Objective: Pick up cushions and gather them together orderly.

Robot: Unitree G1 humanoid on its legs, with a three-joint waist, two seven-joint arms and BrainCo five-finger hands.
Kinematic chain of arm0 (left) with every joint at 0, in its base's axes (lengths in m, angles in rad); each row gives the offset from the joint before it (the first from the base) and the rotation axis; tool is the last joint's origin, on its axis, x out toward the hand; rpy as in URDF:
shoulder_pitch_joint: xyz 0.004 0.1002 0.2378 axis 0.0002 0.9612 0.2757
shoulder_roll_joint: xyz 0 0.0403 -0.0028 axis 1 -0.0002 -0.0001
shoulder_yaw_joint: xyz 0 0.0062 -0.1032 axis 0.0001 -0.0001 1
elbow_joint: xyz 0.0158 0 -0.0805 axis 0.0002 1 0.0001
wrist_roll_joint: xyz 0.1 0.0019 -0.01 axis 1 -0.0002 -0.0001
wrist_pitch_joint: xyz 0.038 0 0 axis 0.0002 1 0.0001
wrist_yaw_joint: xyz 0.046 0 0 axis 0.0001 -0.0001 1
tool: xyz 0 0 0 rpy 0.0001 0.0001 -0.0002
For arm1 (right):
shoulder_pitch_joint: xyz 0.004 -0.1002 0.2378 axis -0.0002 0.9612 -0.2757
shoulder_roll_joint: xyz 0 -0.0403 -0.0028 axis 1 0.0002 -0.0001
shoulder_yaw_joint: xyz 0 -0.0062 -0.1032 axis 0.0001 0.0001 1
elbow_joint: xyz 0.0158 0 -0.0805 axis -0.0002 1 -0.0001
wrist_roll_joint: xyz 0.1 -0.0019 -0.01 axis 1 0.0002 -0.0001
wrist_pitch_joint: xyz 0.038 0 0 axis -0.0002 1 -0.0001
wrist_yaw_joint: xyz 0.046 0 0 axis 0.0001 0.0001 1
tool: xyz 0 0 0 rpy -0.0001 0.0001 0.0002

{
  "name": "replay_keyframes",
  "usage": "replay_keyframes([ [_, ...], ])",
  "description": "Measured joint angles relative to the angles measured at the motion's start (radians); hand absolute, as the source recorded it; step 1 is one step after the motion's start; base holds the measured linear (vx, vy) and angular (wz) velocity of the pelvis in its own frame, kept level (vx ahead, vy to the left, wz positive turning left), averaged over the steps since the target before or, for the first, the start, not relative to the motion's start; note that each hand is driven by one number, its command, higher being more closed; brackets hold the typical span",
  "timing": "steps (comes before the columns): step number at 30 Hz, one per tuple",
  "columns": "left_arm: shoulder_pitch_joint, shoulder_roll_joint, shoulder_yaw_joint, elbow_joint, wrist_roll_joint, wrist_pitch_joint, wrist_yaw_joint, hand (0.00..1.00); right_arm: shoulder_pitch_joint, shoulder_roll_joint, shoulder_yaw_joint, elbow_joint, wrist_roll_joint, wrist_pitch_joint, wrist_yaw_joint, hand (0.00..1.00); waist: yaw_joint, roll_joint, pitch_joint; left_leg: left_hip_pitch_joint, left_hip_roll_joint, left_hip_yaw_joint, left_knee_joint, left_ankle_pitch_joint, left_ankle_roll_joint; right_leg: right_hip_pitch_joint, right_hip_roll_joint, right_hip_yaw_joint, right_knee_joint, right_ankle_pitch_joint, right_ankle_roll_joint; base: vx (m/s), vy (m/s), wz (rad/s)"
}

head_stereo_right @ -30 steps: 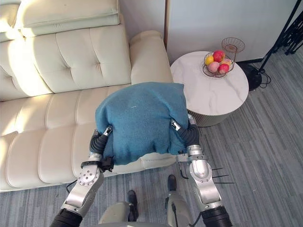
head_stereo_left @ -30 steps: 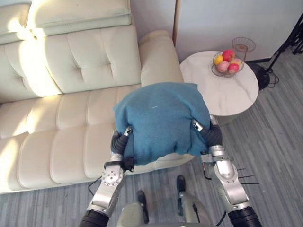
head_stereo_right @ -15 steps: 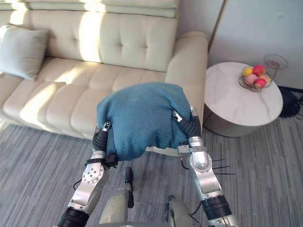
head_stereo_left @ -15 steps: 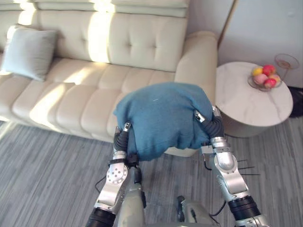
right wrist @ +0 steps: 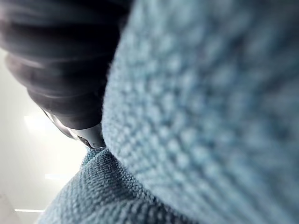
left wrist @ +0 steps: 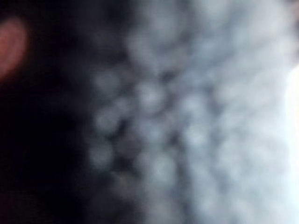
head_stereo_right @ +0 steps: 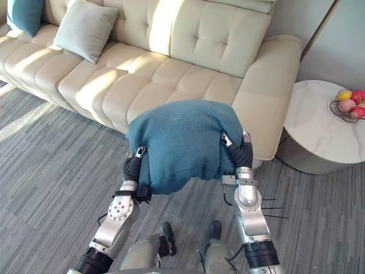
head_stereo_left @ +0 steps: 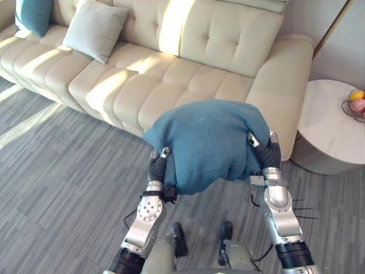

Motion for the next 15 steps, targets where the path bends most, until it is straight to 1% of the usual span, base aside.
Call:
replay_keyframes([
  [1,0.002,0.003,0.000,0.000,0.000,0.000,-0.002,1.00,0.002,0.000,0.000,0.000,0.000,0.000,0.001,1.00,0.000,-0.002,-0.001,-0.001,-0.004,0.001,0.004,-0.004,0.005,-0.007,-0.007,0.003,0.013,-0.003,0.003,-0.03,0.112,-0.03],
  [2,0.004,0.006,0.000,-0.002,0.000,0.000,-0.007,1.00,0.003,0.000,0.000,0.000,0.000,0.000,0.002,1.00,0.000,-0.002,-0.001,-0.004,-0.013,0.002,0.018,-0.016,0.012,-0.021,-0.019,0.013,0.047,-0.017,0.019,0.01,0.138,0.02],
  [3,0.012,0.006,0.000,-0.007,0.000,0.001,-0.013,1.00,0.007,0.001,0.000,0.000,-0.001,0.000,0.002,1.00,-0.002,-0.002,-0.001,-0.005,-0.028,0.001,0.033,-0.034,0.025,-0.041,-0.042,0.017,0.109,-0.051,0.027,0.03,0.117,0.09],
  [4,0.021,0.007,0.000,-0.016,0.001,0.002,-0.015,1.00,0.012,0.001,0.000,0.000,-0.002,0.000,0.003,1.00,-0.006,-0.006,-0.003,-0.002,-0.041,-0.003,0.038,-0.044,0.028,-0.054,-0.058,0.018,0.149,-0.075,0.027,0.07,0.142,0.30],
  [5,0.036,0.007,0.000,-0.032,0.001,0.008,-0.019,1.00,0.026,0.001,0.000,0.000,-0.004,0.000,0.003,1.00,-0.023,-0.010,-0.006,-0.001,-0.062,-0.018,0.049,-0.054,0.039,-0.065,-0.079,0.022,0.207,-0.111,0.011,0.08,0.083,0.39],
  [6,0.041,0.007,-0.001,-0.037,0.002,0.008,-0.020,1.00,0.033,0.002,0.000,0.000,-0.004,0.000,0.003,1.00,-0.032,-0.011,-0.005,-0.001,-0.071,-0.032,0.059,-0.060,0.044,-0.066,-0.083,0.028,0.232,-0.126,0.001,0.12,0.090,0.53],
  [7,0.043,0.008,-0.001,-0.038,0.002,0.011,-0.022,1.00,0.048,0.002,0.000,0.001,-0.004,0.001,0.003,1.00,-0.035,-0.017,-0.005,0.006,-0.088,-0.051,0.072,-0.078,0.065,-0.078,-0.094,0.054,0.298,-0.142,-0.011,0.16,0.077,0.37],
  [8,0.042,0.009,0.000,-0.038,0.002,0.011,-0.022,1.00,0.049,0.004,0.000,0.005,-0.004,0.002,0.004,1.00,-0.033,-0.023,-0.002,0.016,-0.095,-0.060,0.074,-0.088,0.082,-0.139,-0.103,0.091,0.426,-0.123,-0.035,0.13,0.064,0.32],
  [9,0.043,0.010,-0.001,-0.038,0.001,0.012,-0.022,1.00,0.049,0.005,0.000,0.013,-0.003,0.002,0.004,1.00,-0.033,-0.022,-0.002,0.021,-0.096,-0.068,0.077,-0.092,0.088,-0.171,-0.101,0.106,0.475,-0.137,-0.052,0.15,0.032,0.25],
  [10,0.043,0.015,-0.002,-0.038,0.001,0.012,-0.022,1.00,0.050,0.005,0.000,0.027,-0.002,0.002,0.007,1.00,-0.040,-0.023,0.000,0.031,-0.095,-0.089,0.081,-0.098,0.089,-0.190,-0.083,0.122,0.497,-0.178,-0.043,0.14,-0.022,0.40],
  [11,0.040,0.027,-0.002,-0.038,0.001,0.012,-0.022,1.00,0.053,0.003,-0.001,0.042,-0.001,0.002,0.017,1.00,-0.047,-0.033,0.006,0.048,-0.095,-0.110,0.083,-0.111,0.085,-0.208,-0.053,0.133,0.493,-0.204,-0.030,0.21,-0.052,0.55],
  [12,0.039,0.030,-0.002,-0.038,0.001,0.012,-0.022,1.00,0.065,0.002,-0.001,0.044,0.012,0.002,0.024,1.00,-0.057,-0.038,0.008,0.060,-0.095,-0.132,0.094,-0.128,0.081,-0.232,-0.024,0.137,0.461,-0.203,-0.027,0.18,-0.066,0.50],
  [13,0.039,0.029,-0.003,-0.037,0.001,0.012,-0.023,1.00,0.070,-0.002,-0.002,0.044,0.015,0.002,0.026,1.00,-0.060,-0.039,0.009,0.067,-0.096,-0.138,0.094,-0.134,0.079,-0.240,-0.013,0.138,0.434,-0.197,-0.018,0.28,-0.114,0.50],
  [14,0.034,0.029,-0.004,-0.030,0.001,0.012,-0.036,1.00,0.085,-0.003,-0.007,0.044,0.036,0.002,0.034,1.00,-0.067,-0.042,0.014,0.093,-0.097,-0.152,0.094,-0.147,0.075,-0.245,0.012,0.131,0.335,-0.169,0.009,0.33,-0.129,0.52],
  [15,0.029,0.029,-0.007,-0.022,0.002,0.012,-0.044,1.00,0.105,-0.006,-0.017,0.042,0.045,0.001,0.044,1.00,-0.082,-0.051,0.018,0.122,-0.114,-0.177,0.092,-0.165,0.064,-0.246,0.020,0.123,0.207,-0.110,0.027,0.29,-0.113,0.59],
])
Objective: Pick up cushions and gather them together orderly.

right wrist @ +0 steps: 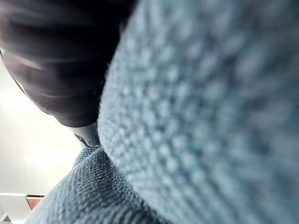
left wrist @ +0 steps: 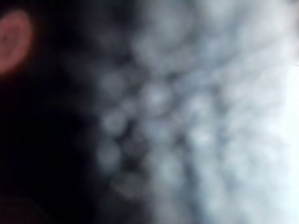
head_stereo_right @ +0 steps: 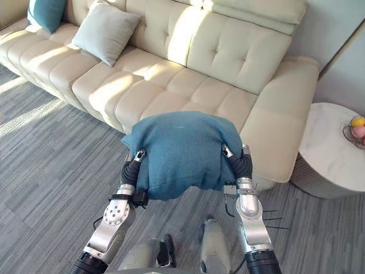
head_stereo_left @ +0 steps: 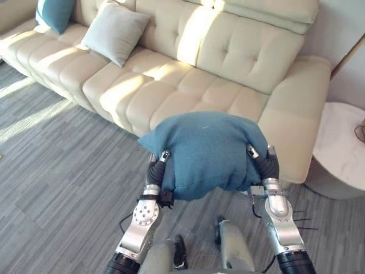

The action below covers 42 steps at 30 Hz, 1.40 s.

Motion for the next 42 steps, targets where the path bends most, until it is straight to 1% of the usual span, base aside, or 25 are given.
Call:
replay_keyframes([
  [3,-0.034,0.000,-0.026,0.030,0.001,0.000,-0.015,1.00,0.047,0.005,-0.036,-0.005,0.015,-0.001,0.007,1.00,-0.017,-0.027,0.011,0.062,-0.039,-0.047,0.005,-0.055,-0.023,-0.007,-0.017,0.024,-0.183,0.093,0.013,0.41,-0.200,0.74],
  [5,-0.039,-0.004,-0.053,0.036,0.002,0.000,-0.029,1.00,0.097,0.003,-0.072,-0.020,0.035,-0.001,0.022,1.00,-0.039,-0.025,0.009,0.104,-0.045,-0.100,0.039,-0.125,-0.045,-0.029,-0.022,0.080,-0.115,0.125,-0.009,0.43,-0.265,0.81],
  [6,-0.032,-0.017,-0.057,0.037,0.002,0.001,-0.041,1.00,0.112,0.001,-0.086,-0.021,0.038,0.001,0.023,1.00,-0.055,-0.009,0.003,0.124,-0.026,-0.120,0.035,-0.156,-0.062,-0.055,-0.007,0.066,-0.008,0.143,-0.023,0.42,-0.286,0.48],
  [7,-0.019,-0.037,-0.064,0.040,0.003,0.001,-0.043,1.00,0.136,0.001,-0.087,-0.031,0.040,0.008,0.023,1.00,-0.057,0.022,-0.015,0.149,0.020,-0.121,0.043,-0.173,-0.103,-0.064,0.012,0.027,0.047,0.136,-0.031,0.84,-0.419,0.31],
  [8,-0.018,-0.060,-0.062,0.041,0.003,0.002,-0.044,1.00,0.155,0.001,-0.092,-0.076,0.045,0.026,0.020,1.00,-0.056,0.071,-0.037,0.109,0.101,-0.103,0.206,-0.139,-0.169,-0.063,0.063,-0.024,0.081,0.115,-0.090,0.64,-0.273,0.06],
  [9,-0.018,-0.063,-0.059,0.042,0.002,0.002,-0.044,1.00,0.159,0.005,-0.092,-0.098,0.046,0.034,0.019,1.00,-0.053,0.072,-0.038,0.095,0.130,-0.084,0.268,-0.110,-0.198,-0.057,0.084,-0.030,0.095,0.109,-0.117,0.68,-0.239,-0.21],
  [10,-0.015,-0.072,-0.049,0.045,0.001,0.003,-0.044,1.00,0.178,0.014,-0.093,-0.160,0.047,0.040,0.017,1.00,-0.042,0.072,-0.037,0.057,0.194,-0.049,0.394,-0.033,-0.211,-0.024,0.122,-0.043,0.115,0.077,-0.152,0.50,-0.179,-0.29],
  [12,-0.015,-0.078,-0.049,0.050,0.000,0.008,-0.046,1.00,0.222,0.021,-0.094,-0.288,0.049,0.035,0.009,1.00,-0.023,0.060,-0.034,0.005,0.281,0.034,0.556,-0.001,-0.187,0.080,0.154,-0.050,0.092,0.032,-0.180,0.64,-0.210,-0.13],
  [14,-0.016,-0.095,-0.049,0.042,0.000,0.007,-0.058,1.00,0.242,0.027,-0.093,-0.368,0.047,0.011,0.000,1.00,-0.015,0.048,-0.037,-0.024,0.297,0.112,0.529,-0.030,-0.139,0.139,0.150,-0.020,0.059,0.019,-0.188,0.40,-0.101,-0.11],
  [15,-0.016,-0.105,-0.049,0.019,0.000,0.001,-0.065,1.00,0.240,0.027,-0.094,-0.398,0.046,-0.014,-0.003,1.00,0.001,0.043,-0.035,-0.051,0.300,0.145,0.458,-0.049,-0.119,0.166,0.150,0.012,0.044,0.003,-0.182,0.31,-0.011,-0.35],
  [17,-0.017,-0.106,-0.049,0.000,0.000,-0.006,-0.065,1.00,0.227,0.029,-0.094,-0.406,0.044,-0.021,-0.003,1.00,0.021,0.041,-0.035,-0.087,0.300,0.135,0.354,-0.050,-0.118,0.186,0.153,0.046,0.047,-0.020,-0.175,0.28,0.058,-0.58],
  [19,-0.012,-0.106,-0.047,-0.006,0.001,-0.007,-0.065,1.00,0.227,0.034,-0.093,-0.403,0.042,-0.021,-0.003,1.00,0.052,0.036,-0.032,-0.109,0.270,0.056,0.231,-0.043,-0.131,0.205,0.167,0.115,0.063,-0.049,-0.164,0.19,0.136,-0.92],
  [21,0.007,-0.105,-0.036,-0.008,0.001,-0.006,-0.064,1.00,0.219,0.039,-0.081,-0.383,0.033,-0.019,-0.003,1.00,0.081,0.036,-0.034,-0.118,0.225,-0.083,0.094,-0.009,-0.189,0.199,0.197,0.220,0.097,-0.083,-0.142,0.13,0.228,-1.38],
  [23,0.021,-0.105,-0.036,-0.008,0.001,-0.006,-0.063,1.00,0.214,0.041,-0.080,-0.362,0.029,-0.018,-0.003,1.00,0.084,0.050,-0.045,-0.100,0.217,-0.113,0.017,0.044,-0.220,0.179,0.226,0.295,0.131,-0.104,-0.108,0.12,0.376,-1.59],
  [24,0.034,-0.103,-0.030,-0.008,0.001,-0.006,-0.063,1.00,0.210,0.045,-0.073,-0.348,0.027,-0.008,-0.003,1.00,0.086,0.035,-0.048,-0.079,0.214,-0.069,0.032,0.096,-0.219,0.162,0.239,0.366,0.145,-0.113,-0.081,0.14,0.517,-1.83],
  [26,0.040,-0.102,-0.030,-0.008,0.001,-0.004,-0.063,1.00,0.214,0.064,-0.071,-0.344,0.026,-0.005,-0.002,1.00,0.075,0.015,-0.058,-0.074,0.214,0.014,0.051,0.070,-0.193,0.145,0.230,0.407,0.139,-0.106,-0.052,0.09,0.307,-1.30],
  [27,0.039,-0.097,-0.028,-0.007,0.002,-0.004,-0.063,1.00,0.205,0.074,-0.071,-0.335,0.026,-0.006,-0.002,1.00,0.063,-0.001,-0.068,-0.067,0.213,0.074,0.054,0.062,-0.180,0.120,0.208,0.397,0.125,-0.087,-0.035,0.07,0.260,-1.52],
  [29,0.039,-0.080,-0.001,0.016,0.002,-0.004,-0.063,1.00,0.148,0.085,-0.055,-0.249,0.024,-0.007,0.005,1.00,0.056,-0.012,-0.073,-0.031,0.219,0.156,0.047,0.059,-0.173,0.105,0.153,0.249,0.066,-0.025,-0.057,0.06,0.241,-1.72],
  [31,0.039,-0.059,0.036,0.055,0.010,-0.004,-0.063,1.00,0.086,0.081,-0.026,-0.131,0.024,-0.007,0.021,1.00,0.059,-0.012,-0.073,0.054,0.212,0.241,-0.008,0.051,-0.158,0.120,0.063,-0.025,0.040,-0.008,-0.111,0.04,0.126,-1.61],
  [33,0.041,-0.033,0.056,0.075,0.021,-0.002,-0.062,1.00,0.056,0.082,-0.002,-0.041,0.024,-0.006,0.024,1.00,0.058,-0.012,-0.073,0.114,0.196,0.306,-0.071,0.050,-0.156,0.132,-0.013,-0.239,0.049,0.004,-0.136,0.03,0.050,-1.21],
  [36,0.052,-0.027,0.056,0.075,0.028,-0.001,-0.064,1.00,0.056,0.068,-0.001,0.008,0.024,0.005,0.027,1.00,0.051,-0.008,-0.074,0.146,0.187,0.315,-0.104,0.050,-0.157,0.136,0.015,-0.226,0.021,0.009,-0.143,0.05,-0.049,-0.63],
  [38,0.058,-0.027,0.056,0.085,0.040,-0.001,-0.067,1.00,0.057,0.057,-0.002,0.008,0.023,0.007,0.042,1.00,0.051,-0.005,-0.072,0.125,0.219,0.298,-0.019,0.050,-0.156,0.159,0.040,-0.212,-0.010,0.007,-0.143,0.06,-0.083,-0.39],
  [39,0.057,-0.031,0.056,0.105,0.040,-0.001,-0.073,1.00,0.056,0.042,-0.001,0.008,0.024,0.007,0.045,1.00,0.054,0.006,-0.069,0.059,0.256,0.204,0.155,0.064,-0.157,0.188,0.062,-0.204,-0.023,0.005,-0.149,0.07,-0.078,-0.37],
  [40,0.057,-0.035,0.057,0.113,0.042,-0.001,-0.076,1.00,0.056,0.032,0.000,0.008,0.025,0.006,0.045,1.00,0.060,0.005,-0.069,0.006,0.251,0.116,0.223,0.067,-0.161,0.203,0.057,-0.191,-0.031,0.000,-0.157,0.06,-0.034,-0.32],
  [42,0.052,-0.046,0.057,0.113,0.043,-0.001,-0.077,1.00,0.053,0.029,-0.002,0.007,0.027,0.004,0.044,1.00,0.058,0.010,-0.071,-0.022,0.246,0.091,0.177,0.059,-0.148,0.204,0.048,-0.186,-0.037,-0.001,-0.158,0.07,0.057,-0.10],
])
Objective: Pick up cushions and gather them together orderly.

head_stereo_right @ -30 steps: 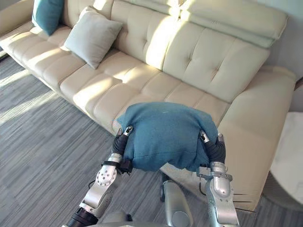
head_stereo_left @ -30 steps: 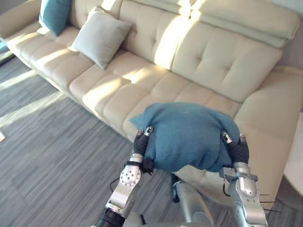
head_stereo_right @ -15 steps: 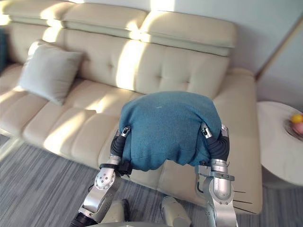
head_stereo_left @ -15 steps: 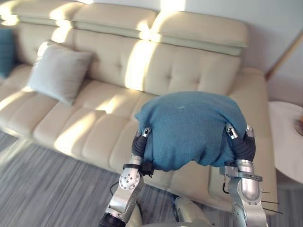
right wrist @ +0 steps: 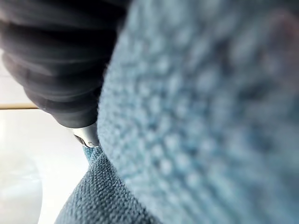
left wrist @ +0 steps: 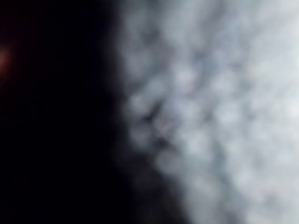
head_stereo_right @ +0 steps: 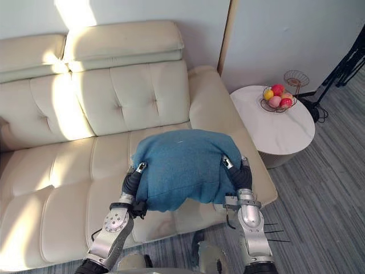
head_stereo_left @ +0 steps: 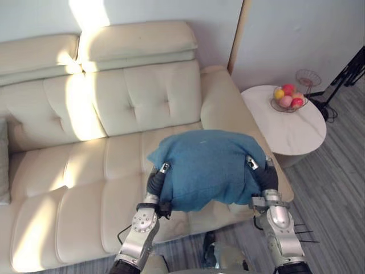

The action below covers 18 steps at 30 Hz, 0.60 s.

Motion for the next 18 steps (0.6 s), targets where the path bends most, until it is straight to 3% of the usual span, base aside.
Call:
replay_keyframes([
  [2,-0.002,-0.003,0.000,0.000,0.001,0.000,0.000,1.00,-0.001,-0.003,-0.002,0.000,0.000,0.000,0.000,1.00,0.000,0.001,0.000,-0.004,-0.015,-0.029,-0.147,0.000,0.000,0.000,-0.015,0.005,-0.006,0.006,0.011,0.06,0.095,0.01],
  [3,-0.002,-0.003,-0.002,0.000,0.001,0.000,0.000,1.00,-0.002,-0.009,-0.002,0.002,0.000,0.000,0.000,1.00,0.001,0.006,-0.003,0.011,-0.032,-0.052,-0.251,0.028,-0.020,-0.002,-0.019,0.008,-0.007,0.016,0.033,0.06,0.159,-0.10],
  [4,-0.001,-0.001,-0.004,0.000,0.001,0.000,0.001,1.00,-0.009,-0.020,0.000,0.016,0.000,-0.001,0.000,1.00,0.006,0.021,-0.005,0.028,-0.033,-0.066,-0.341,0.117,-0.071,-0.004,-0.013,0.017,-0.007,0.020,0.049,0.08,0.217,-0.20],
  [5,0.003,0.005,-0.005,0.008,0.001,0.001,0.002,1.00,-0.014,-0.015,0.003,0.046,-0.001,0.002,0.000,1.00,0.008,0.011,-0.012,0.048,-0.055,-0.051,-0.369,0.125,-0.062,0.004,-0.031,0.035,-0.027,0.038,0.073,0.09,0.194,-0.14],
  [8,0.003,0.006,-0.011,0.008,0.001,0.001,0.003,1.00,-0.015,-0.016,0.003,0.060,-0.032,0.003,-0.004,1.00,0.002,0.012,-0.013,0.054,-0.106,-0.054,-0.403,0.140,-0.041,0.025,-0.068,0.030,-0.081,0.071,0.111,0.08,0.208,0.17],
  [11,0.003,0.031,-0.016,0.008,0.001,0.001,0.005,1.00,-0.016,-0.009,0.006,0.061,-0.061,0.005,-0.007,1.00,0.017,0.012,-0.013,0.052,-0.136,-0.053,-0.424,0.148,-0.027,0.039,-0.088,0.031,-0.131,0.102,0.127,0.03,0.131,0.09],
  [16,-0.026,0.060,-0.016,0.008,0.007,0.000,0.043,1.00,-0.107,0.003,0.025,0.113,-0.137,0.008,-0.053,1.00,0.028,0.010,-0.011,-0.019,-0.155,-0.049,-0.426,0.162,-0.006,-0.012,-0.097,0.040,-0.178,0.154,0.130,-0.05,0.066,0.01],
  [18,-0.103,0.072,-0.007,0.019,0.026,0.000,0.085,1.00,-0.209,0.004,0.042,0.151,-0.183,0.022,-0.110,1.00,0.045,0.009,0.021,-0.074,-0.160,-0.047,-0.426,0.182,0.005,-0.059,-0.099,0.045,-0.198,0.187,0.125,-0.14,0.020,-0.02],
])
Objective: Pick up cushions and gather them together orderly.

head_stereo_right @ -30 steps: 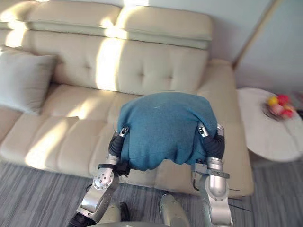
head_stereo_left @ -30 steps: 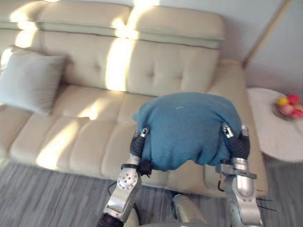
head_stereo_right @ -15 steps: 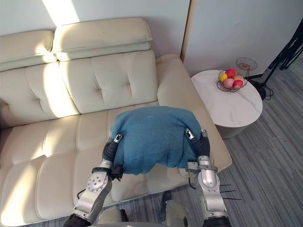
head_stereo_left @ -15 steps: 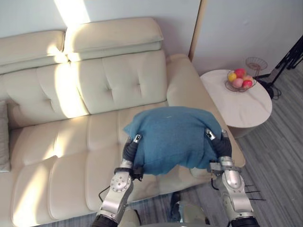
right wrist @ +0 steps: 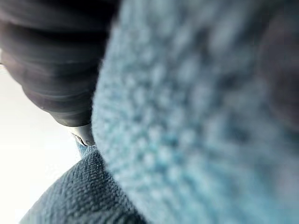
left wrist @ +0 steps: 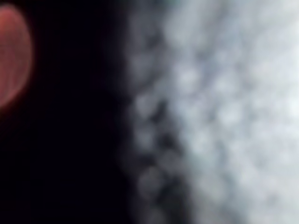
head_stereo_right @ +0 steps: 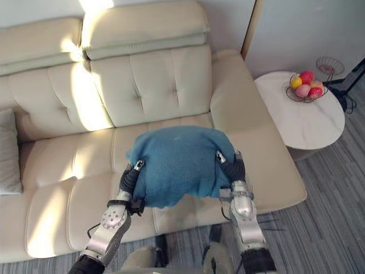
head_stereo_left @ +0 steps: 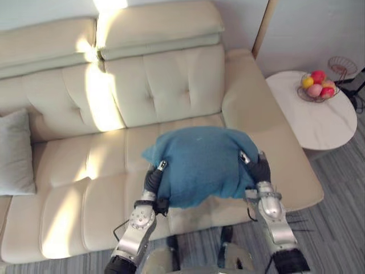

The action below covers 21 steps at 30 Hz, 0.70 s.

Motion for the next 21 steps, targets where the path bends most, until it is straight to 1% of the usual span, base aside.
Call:
replay_keyframes([
  [1,-0.031,0.000,0.003,0.009,0.003,0.000,0.008,1.00,-0.026,-0.001,0.000,0.002,-0.009,0.003,-0.012,1.00,0.006,0.000,0.014,-0.013,-0.002,-0.001,-0.001,0.005,-0.002,-0.011,-0.001,0.001,-0.004,0.007,0.001,-0.18,0.013,0.05],
  [3,-0.160,0.016,0.040,0.028,0.022,0.000,0.058,1.00,-0.187,-0.002,0.008,0.046,-0.045,0.010,-0.071,1.00,0.006,0.000,0.061,-0.082,-0.007,-0.007,-0.004,0.026,0.002,-0.074,-0.005,0.000,-0.006,0.034,-0.003,-0.18,-0.001,0.09],
  [4,-0.198,0.025,0.044,0.035,0.024,0.000,0.072,1.00,-0.233,-0.003,0.008,0.060,-0.052,0.012,-0.086,1.00,0.005,0.001,0.072,-0.096,-0.009,-0.008,-0.006,0.035,0.001,-0.089,-0.007,0.000,-0.006,0.042,-0.005,-0.16,-0.009,0.10],
  [5,-0.275,0.041,0.053,0.054,0.037,0.001,0.108,1.00,-0.324,-0.003,0.008,0.094,-0.061,0.017,-0.121,1.00,0.007,0.001,0.099,-0.109,-0.012,-0.008,-0.020,0.055,0.005,-0.106,-0.009,-0.001,-0.008,0.053,-0.009,-0.11,-0.010,0.14],
  [6,-0.359,0.053,0.070,0.071,0.042,0.002,0.129,1.00,-0.414,-0.003,0.003,0.126,-0.070,0.022,-0.146,1.00,0.008,0.002,0.130,-0.117,-0.015,-0.013,-0.028,0.072,0.006,-0.114,-0.011,-0.006,-0.011,0.063,-0.011,-0.16,-0.026,0.20],
  [7,-0.480,0.075,0.084,0.105,0.047,0.002,0.161,1.00,-0.529,-0.004,-0.011,0.157,-0.084,0.030,-0.178,1.00,0.013,0.001,0.149,-0.147,-0.016,-0.023,-0.036,0.094,0.005,-0.141,-0.011,-0.015,-0.012,0.075,-0.018,-0.14,-0.028,0.26],
  [9,-0.642,0.113,0.093,0.162,0.052,0.001,0.204,1.00,-0.674,-0.004,-0.038,0.197,-0.094,0.040,-0.218,1.00,0.017,0.002,0.170,-0.188,-0.015,-0.037,-0.043,0.119,0.003,-0.177,-0.009,-0.027,-0.013,0.087,-0.027,-0.13,-0.035,0.24],
  [10,-0.787,0.145,0.100,0.218,0.053,0.001,0.232,1.00,-0.803,-0.010,-0.065,0.236,-0.097,0.041,-0.250,1.00,0.024,0.003,0.203,-0.202,-0.015,-0.044,-0.060,0.145,0.003,-0.194,-0.008,-0.034,-0.013,0.097,-0.033,-0.12,-0.042,0.18],
  [11,-0.895,0.166,0.113,0.261,0.053,0.001,0.248,1.00,-0.897,-0.015,-0.087,0.267,-0.110,0.042,-0.275,1.00,0.031,0.003,0.211,-0.225,-0.018,-0.051,-0.070,0.168,0.006,-0.219,-0.009,-0.038,-0.015,0.106,-0.039,-0.13,-0.047,0.17],
  [13,-1.129,0.195,0.138,0.378,0.057,-0.001,0.284,1.00,-1.118,-0.019,-0.131,0.389,-0.134,0.044,-0.337,1.00,0.030,0.004,0.217,-0.274,-0.025,-0.066,-0.086,0.197,0.003,-0.265,-0.006,-0.052,-0.022,0.121,-0.045,-0.10,-0.029,0.16],
  [15,-1.251,0.204,0.146,0.445,0.065,-0.002,0.300,1.00,-1.199,-0.024,-0.150,0.418,-0.150,0.044,-0.376,1.00,0.030,0.007,0.228,-0.275,-0.029,-0.081,-0.106,0.209,0.002,-0.267,-0.007,-0.062,-0.026,0.121,-0.046,-0.06,-0.020,0.16],
  [16,-1.306,0.209,0.145,0.474,0.071,-0.003,0.301,0.00,-1.229,-0.029,-0.159,0.424,-0.163,0.044,-0.393,1.00,0.029,0.008,0.230,-0.281,-0.030,-0.087,-0.114,0.213,0.003,-0.270,-0.006,-0.069,-0.031,0.121,-0.046,-0.05,-0.019,0.19],
  [17,-1.373,0.218,0.145,0.512,0.082,-0.005,0.302,0.00,-1.271,-0.042,-0.168,0.437,-0.165,0.044,-0.409,0.00,0.027,0.008,0.230,-0.294,-0.031,-0.095,-0.130,0.226,0.003,-0.279,-0.006,-0.078,-0.041,0.127,-0.049,-0.03,-0.017,0.17],
  [19,-1.484,0.238,0.147,0.592,0.091,-0.009,0.305,0.00,-1.364,-0.071,-0.169,0.509,-0.166,0.042,-0.430,0.00,0.020,0.009,0.231,-0.324,-0.035,-0.110,-0.164,0.253,0.004,-0.310,-0.004,-0.093,-0.058,0.139,-0.052,-0.03,-0.024,0.22],
  [20,-1.560,0.251,0.152,0.660,0.089,-0.009,0.306,0.00,-1.441,-0.092,-0.170,0.593,-0.157,0.041,-0.430,0.00,0.012,0.011,0.250,-0.339,-0.036,-0.120,-0.186,0.271,0.005,-0.320,-0.001,-0.106,-0.078,0.153,-0.055,-0.03,-0.020,0.19],
  [21,-1.578,0.255,0.152,0.679,0.088,-0.009,0.304,0.00,-1.461,-0.097,-0.170,0.618,-0.147,0.041,-0.427,0.00,0.011,0.010,0.258,-0.340,-0.036,-0.120,-0.191,0.275,0.005,-0.322,0.000,-0.106,-0.083,0.157,-0.055,-0.02,-0.010,0.13],
])
